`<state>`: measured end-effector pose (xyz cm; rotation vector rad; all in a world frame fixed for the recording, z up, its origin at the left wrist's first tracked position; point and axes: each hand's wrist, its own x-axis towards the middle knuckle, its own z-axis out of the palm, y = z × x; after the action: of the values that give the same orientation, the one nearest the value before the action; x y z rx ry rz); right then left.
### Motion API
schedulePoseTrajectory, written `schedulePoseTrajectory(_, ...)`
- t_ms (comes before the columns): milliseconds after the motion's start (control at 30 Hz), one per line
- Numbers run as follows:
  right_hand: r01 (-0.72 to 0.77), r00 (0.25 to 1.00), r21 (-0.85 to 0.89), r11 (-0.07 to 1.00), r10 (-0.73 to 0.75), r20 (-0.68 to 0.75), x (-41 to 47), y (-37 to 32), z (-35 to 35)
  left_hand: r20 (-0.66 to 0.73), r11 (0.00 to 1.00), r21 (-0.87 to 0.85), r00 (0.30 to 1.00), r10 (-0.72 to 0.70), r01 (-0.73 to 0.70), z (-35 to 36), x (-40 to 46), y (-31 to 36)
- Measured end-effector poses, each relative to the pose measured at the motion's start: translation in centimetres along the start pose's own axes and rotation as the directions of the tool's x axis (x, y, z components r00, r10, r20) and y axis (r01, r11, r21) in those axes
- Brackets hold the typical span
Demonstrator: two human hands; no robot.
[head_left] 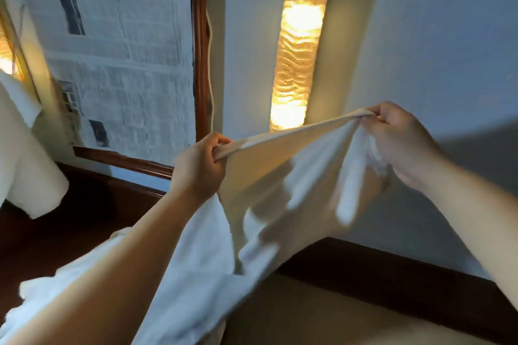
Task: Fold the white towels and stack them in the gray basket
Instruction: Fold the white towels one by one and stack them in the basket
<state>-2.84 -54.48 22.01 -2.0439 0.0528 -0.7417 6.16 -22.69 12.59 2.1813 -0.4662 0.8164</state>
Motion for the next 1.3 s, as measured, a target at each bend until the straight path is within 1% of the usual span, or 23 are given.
schedulePoseTrajectory(100, 0.036, 0.992, -0.118, 0.992, -0.049, -0.115, 0.4, 1.0, -6.7, 0.015, 1.0, -0.018, 1.0, 0.023, -0.023, 1.4, -0.1, 3.3)
schedulePoseTrajectory(167, 0.063, 0.983, -0.278, 0.959, -0.108, -0.15, 0.3, 1.5, -11.6, 0.026, 0.999, -0.032, 0.999, 0.038, -0.037, 2.5, -0.3, 5.7)
schedulePoseTrajectory(200, 0.074, 0.982, -0.394, 0.916, -0.136, -0.131, 0.1, 1.7, -14.0, 0.031, 0.999, -0.019, 0.999, 0.044, -0.043, 3.1, -0.4, 6.9)
schedulePoseTrajectory(233, 0.095, 0.983, -0.527, 0.845, -0.164, -0.085, -0.4, 1.9, -16.4, 0.034, 0.999, 0.009, 0.998, 0.047, -0.047, 3.5, -0.4, 8.0)
schedulePoseTrajectory(267, 0.131, 0.981, -0.659, 0.741, -0.193, -0.021, -0.9, 2.2, -18.6, 0.032, 0.998, 0.041, 0.998, 0.049, -0.051, 4.0, -0.4, 9.0)
schedulePoseTrajectory(333, 0.211, 0.971, -0.844, 0.493, -0.205, 0.123, -2.0, 3.2, -22.8, 0.01, 0.993, 0.103, 0.998, 0.061, -0.062, 4.6, -0.4, 10.5)
schedulePoseTrajectory(367, 0.233, 0.971, -0.896, 0.378, -0.146, 0.191, -2.5, 4.0, -24.7, 0.0, 0.989, 0.129, 0.997, 0.076, -0.076, 4.8, -0.5, 10.9)
schedulePoseTrajectory(400, 0.241, 0.97, -0.929, 0.28, -0.038, 0.24, -3.0, 4.8, -26.5, -0.006, 0.985, 0.15, 0.996, 0.09, -0.088, 5.0, -0.6, 11.3)
schedulePoseTrajectory(433, 0.246, 0.96, -0.947, 0.207, 0.081, 0.267, -3.3, 5.8, -28.2, -0.007, 0.982, 0.166, 0.995, 0.095, -0.093, 5.2, -0.8, 11.6)
schedulePoseTrajectory(467, 0.247, 0.946, -0.954, 0.172, 0.171, 0.276, -3.6, 6.8, -29.8, -0.007, 0.979, 0.182, 0.995, 0.095, -0.092, 5.5, -0.9, 11.9)
schedulePoseTrajectory(500, 0.235, 0.937, -0.956, 0.176, 0.22, 0.27, -3.8, 7.7, -31.4, -0.007, 0.976, 0.2, 0.996, 0.092, -0.089, 5.8, -1.0, 12.4)
schedulePoseTrajectory(533, 0.203, 0.938, -0.956, 0.212, 0.236, 0.252, -4.1, 8.7, -32.8, -0.016, 0.973, 0.215, 0.996, 0.09, -0.084, 6.2, -1.1, 13.0)
schedulePoseTrajectory(667, 0.009, 0.956, -0.946, 0.323, 0.276, 0.103, -5.2, 14.0, -36.8, -0.076, 0.981, 0.193, 0.996, 0.036, -0.021, 7.5, -0.7, 15.7)
schedulePoseTrajectory(733, -0.078, 0.96, -0.901, 0.426, 0.276, 0.047, -6.0, 17.1, -38.0, -0.075, 0.98, 0.199, 0.997, 0.005, 0.01, 7.7, -0.5, 16.7)
schedulePoseTrajectory(833, -0.235, 0.949, -0.808, 0.541, 0.308, -0.07, -7.4, 20.8, -39.2, 0.04, 0.986, 0.168, 0.999, 0.012, -0.019, 8.2, -0.7, 18.4)
schedulePoseTrajectory(900, -0.344, 0.926, -0.714, 0.609, 0.344, -0.154, -8.2, 21.4, -39.0, 0.111, 0.991, 0.128, 0.994, 0.023, -0.037, 8.7, -0.8, 19.8)
schedulePoseTrajectory(933, -0.362, 0.924, -0.664, 0.654, 0.347, -0.161, -8.4, 21.1, -38.4, 0.14, 0.993, 0.111, 0.99, 0.019, -0.035, 8.9, -0.9, 20.8)
schedulePoseTrajectory(1000, -0.33, 0.941, -0.536, 0.777, 0.319, -0.116, -8.8, 19.0, -36.2, 0.217, 0.997, 0.067, 0.976, 0.027, -0.043, 9.4, -0.8, 23.2)
schedulePoseTrajectory(1067, -0.28, 0.949, -0.439, 0.854, 0.315, 0.007, -9.1, 15.5, -33.2, 0.3, 0.995, 0.03, 0.951, 0.077, -0.09, 9.9, -1.0, 26.2)
schedulePoseTrajectory(1167, -0.179, 0.909, -0.405, 0.897, 0.308, 0.281, -10.5, 9.4, -28.0, 0.367, 0.981, 0.004, 0.913, 0.18, -0.195, 10.5, -1.1, 30.6)
schedulePoseTrajectory(1200, -0.155, 0.89, -0.406, 0.901, 0.306, 0.339, -10.8, 7.7, -26.3, 0.383, 0.971, 0.005, 0.898, 0.219, -0.239, 10.5, -1.1, 31.9)
schedulePoseTrajectory(1233, -0.142, 0.876, -0.424, 0.895, 0.313, 0.368, -11.2, 6.2, -24.6, 0.394, 0.961, 0.0, 0.884, 0.253, -0.275, 10.5, -1.1, 32.8)
schedulePoseTrajectory(1300, -0.129, 0.878, -0.475, 0.871, 0.322, 0.353, -11.5, 4.0, -21.7, 0.387, 0.941, -0.021, 0.865, 0.32, -0.339, 10.1, -0.8, 34.2)
